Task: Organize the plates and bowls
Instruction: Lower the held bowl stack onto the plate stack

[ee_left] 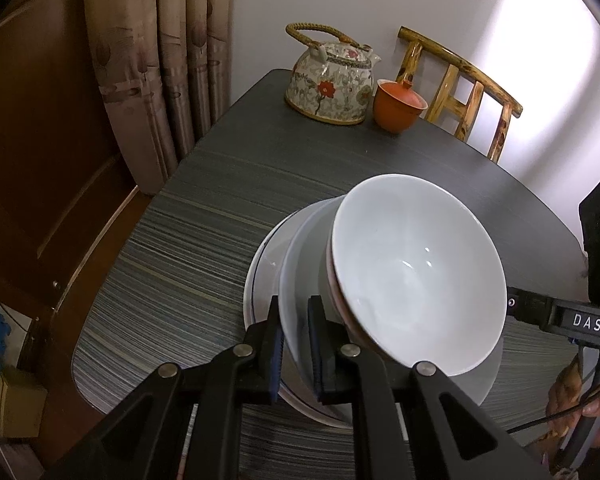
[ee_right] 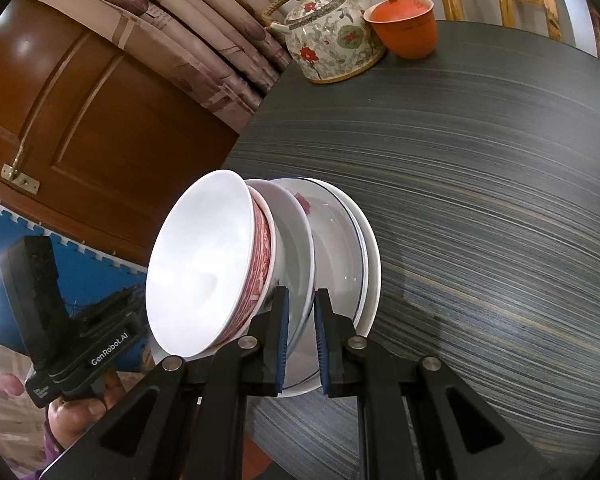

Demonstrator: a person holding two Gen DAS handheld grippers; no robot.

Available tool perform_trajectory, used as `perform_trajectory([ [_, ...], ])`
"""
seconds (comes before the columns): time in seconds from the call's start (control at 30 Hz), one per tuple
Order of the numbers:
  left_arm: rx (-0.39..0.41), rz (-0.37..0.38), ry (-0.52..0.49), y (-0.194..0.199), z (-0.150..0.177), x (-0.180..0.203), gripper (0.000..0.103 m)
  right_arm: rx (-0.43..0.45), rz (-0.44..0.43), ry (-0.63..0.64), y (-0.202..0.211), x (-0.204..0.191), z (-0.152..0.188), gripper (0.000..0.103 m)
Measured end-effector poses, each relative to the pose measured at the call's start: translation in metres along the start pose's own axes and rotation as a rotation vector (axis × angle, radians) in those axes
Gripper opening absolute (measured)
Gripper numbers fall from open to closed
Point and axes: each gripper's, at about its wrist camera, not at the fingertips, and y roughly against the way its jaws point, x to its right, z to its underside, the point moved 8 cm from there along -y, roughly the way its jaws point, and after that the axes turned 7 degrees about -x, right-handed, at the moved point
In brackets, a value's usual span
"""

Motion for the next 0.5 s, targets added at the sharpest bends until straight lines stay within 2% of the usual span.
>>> perform_trajectory([
  [0.5,0.007,-0.011,-0.012,-0.0058,0.0021,-0.0001,0.011,0.015,-0.008,0.000,-0.0017,0.0026,-0.0024,0.013],
])
